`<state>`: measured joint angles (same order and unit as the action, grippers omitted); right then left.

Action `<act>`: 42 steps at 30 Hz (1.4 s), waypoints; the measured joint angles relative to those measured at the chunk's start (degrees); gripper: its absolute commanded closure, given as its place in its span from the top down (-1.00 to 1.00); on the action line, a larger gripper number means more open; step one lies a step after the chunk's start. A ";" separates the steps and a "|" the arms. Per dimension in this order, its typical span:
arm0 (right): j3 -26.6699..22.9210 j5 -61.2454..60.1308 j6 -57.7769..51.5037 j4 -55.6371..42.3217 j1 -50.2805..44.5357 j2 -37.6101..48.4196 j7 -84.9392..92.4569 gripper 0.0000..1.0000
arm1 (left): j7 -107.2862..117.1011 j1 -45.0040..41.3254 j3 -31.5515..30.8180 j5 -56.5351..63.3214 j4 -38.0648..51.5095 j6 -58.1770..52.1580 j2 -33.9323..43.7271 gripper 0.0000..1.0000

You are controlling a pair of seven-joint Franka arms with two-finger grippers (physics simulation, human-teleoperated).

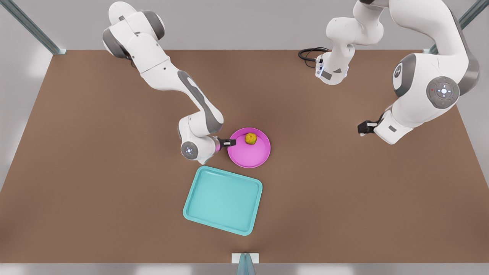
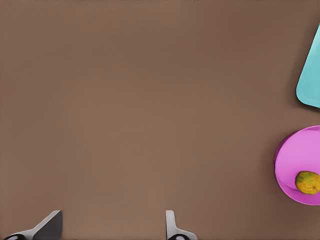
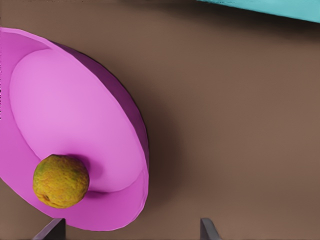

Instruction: Place the orange on the plate with the left arm and the plate on the tray with the right arm

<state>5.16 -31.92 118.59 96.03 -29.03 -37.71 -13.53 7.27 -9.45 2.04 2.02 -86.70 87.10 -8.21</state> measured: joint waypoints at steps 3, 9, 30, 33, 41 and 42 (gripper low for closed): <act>0.29 -1.77 3.66 0.47 0.42 -1.15 3.37 1.00 | -0.47 -0.04 -0.07 0.18 0.11 0.55 0.33 1.00; 0.40 -4.85 7.23 0.43 0.01 -3.26 8.67 1.00 | -1.08 -0.01 0.00 0.27 2.23 1.43 -0.69 1.00; 1.86 -6.00 12.07 0.40 -0.80 -5.88 18.61 -0.56 | -1.89 0.03 0.24 -0.08 2.21 1.68 -1.34 1.00; 1.86 -6.18 11.92 0.34 -0.63 -5.12 19.54 -0.57 | -1.82 0.04 0.24 -0.06 2.21 1.65 -1.51 1.00; 2.00 -6.48 4.79 -6.62 9.40 -2.42 21.06 -0.57 | -1.68 0.04 0.32 -0.03 2.21 1.53 -2.03 1.00; 1.92 -6.78 3.61 -8.59 10.80 -3.28 21.05 -0.57 | -1.66 0.05 0.32 -0.02 2.21 1.50 -2.04 1.00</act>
<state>7.08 -38.70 122.20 87.44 -18.23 -40.99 7.52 5.61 -9.40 2.36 2.00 -84.49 88.61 -10.25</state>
